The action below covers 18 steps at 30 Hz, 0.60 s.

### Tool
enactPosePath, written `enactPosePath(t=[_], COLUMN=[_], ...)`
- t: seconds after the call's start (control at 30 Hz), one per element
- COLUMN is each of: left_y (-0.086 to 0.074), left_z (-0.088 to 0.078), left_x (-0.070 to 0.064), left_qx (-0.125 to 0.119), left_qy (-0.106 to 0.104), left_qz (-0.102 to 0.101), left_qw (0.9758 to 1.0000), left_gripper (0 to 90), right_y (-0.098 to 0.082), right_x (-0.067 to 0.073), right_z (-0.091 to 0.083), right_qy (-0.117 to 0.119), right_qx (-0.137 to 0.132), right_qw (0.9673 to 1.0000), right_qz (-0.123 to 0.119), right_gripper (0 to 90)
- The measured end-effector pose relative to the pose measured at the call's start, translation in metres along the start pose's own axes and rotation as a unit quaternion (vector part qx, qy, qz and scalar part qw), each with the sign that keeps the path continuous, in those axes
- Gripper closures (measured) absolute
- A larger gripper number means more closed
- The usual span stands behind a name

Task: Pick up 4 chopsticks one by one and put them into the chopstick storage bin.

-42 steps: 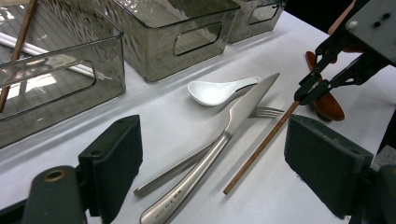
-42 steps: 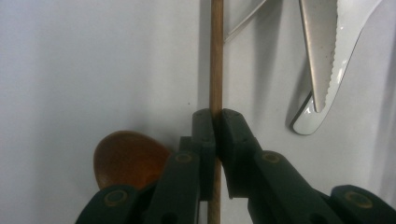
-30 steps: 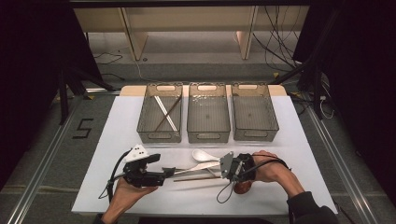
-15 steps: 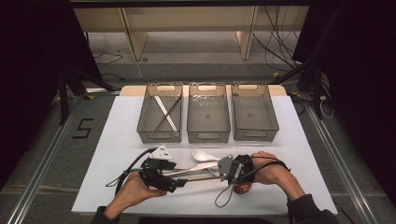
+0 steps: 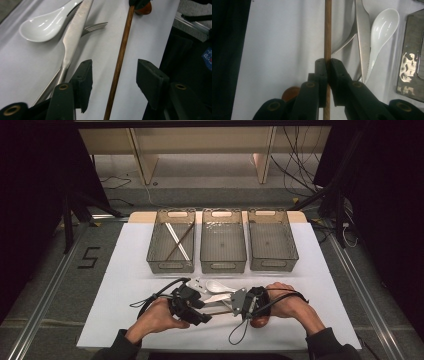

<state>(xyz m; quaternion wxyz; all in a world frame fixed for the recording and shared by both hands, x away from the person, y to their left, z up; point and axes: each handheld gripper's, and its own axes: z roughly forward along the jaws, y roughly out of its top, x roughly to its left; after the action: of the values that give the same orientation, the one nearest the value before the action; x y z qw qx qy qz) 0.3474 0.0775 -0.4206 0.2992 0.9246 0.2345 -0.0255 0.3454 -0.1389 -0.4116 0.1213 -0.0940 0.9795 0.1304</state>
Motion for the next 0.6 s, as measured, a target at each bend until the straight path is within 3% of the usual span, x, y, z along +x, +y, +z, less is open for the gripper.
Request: enactPosePath(t=[0.37,0.6], left_y=[0.007,0.008], left_z=[0.013,0.015], left_x=[-0.004,-0.004], left_qx=[0.042,0.047], left_qy=[-0.011,-0.011], left_qz=[0.028,0.033], left_qw=[0.9987,0.9983], left_gripper=[62.6,74.8], right_y=[0.003,0.003], right_x=[0.001,0.002], right_z=[0.001,0.001], right_qy=[0.002,0.004], right_qx=[-0.001,-0.005], right_qw=[1.0,1.0], right_qz=[-0.004,-0.005], right_gripper=[85.1,85.1])
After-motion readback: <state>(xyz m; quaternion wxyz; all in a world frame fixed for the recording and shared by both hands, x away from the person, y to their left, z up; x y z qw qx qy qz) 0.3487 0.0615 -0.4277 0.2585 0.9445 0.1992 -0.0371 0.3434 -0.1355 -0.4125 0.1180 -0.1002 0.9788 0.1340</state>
